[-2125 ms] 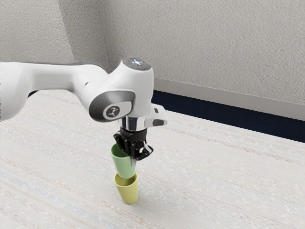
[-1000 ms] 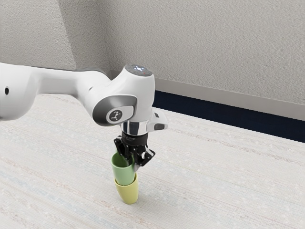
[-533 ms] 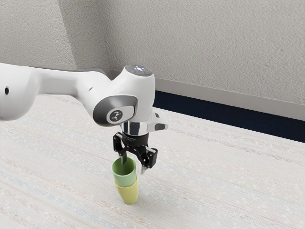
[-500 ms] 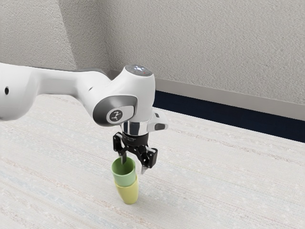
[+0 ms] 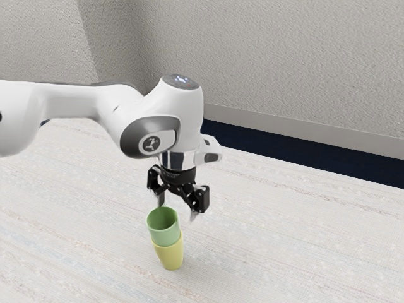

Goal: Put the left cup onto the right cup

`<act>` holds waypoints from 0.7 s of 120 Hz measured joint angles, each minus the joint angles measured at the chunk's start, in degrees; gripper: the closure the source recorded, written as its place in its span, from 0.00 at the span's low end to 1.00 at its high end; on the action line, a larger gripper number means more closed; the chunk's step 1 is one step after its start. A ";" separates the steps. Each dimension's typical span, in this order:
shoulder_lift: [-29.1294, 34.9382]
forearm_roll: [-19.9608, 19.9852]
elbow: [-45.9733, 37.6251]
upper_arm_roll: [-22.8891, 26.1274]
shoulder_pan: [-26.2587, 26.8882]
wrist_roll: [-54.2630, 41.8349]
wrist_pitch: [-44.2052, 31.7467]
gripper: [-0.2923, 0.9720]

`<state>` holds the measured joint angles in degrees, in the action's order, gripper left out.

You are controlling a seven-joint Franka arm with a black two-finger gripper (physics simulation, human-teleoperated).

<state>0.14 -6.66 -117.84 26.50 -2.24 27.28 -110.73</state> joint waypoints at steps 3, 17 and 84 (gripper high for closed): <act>0.00 0.03 0.47 -0.27 0.30 -0.02 0.33 0.25; 0.02 0.08 2.15 -2.48 2.62 -0.14 1.90 0.24; -0.29 0.07 9.39 -19.25 19.87 -6.54 7.79 0.23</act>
<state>-0.15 -6.59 -108.45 7.24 17.63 20.74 -102.94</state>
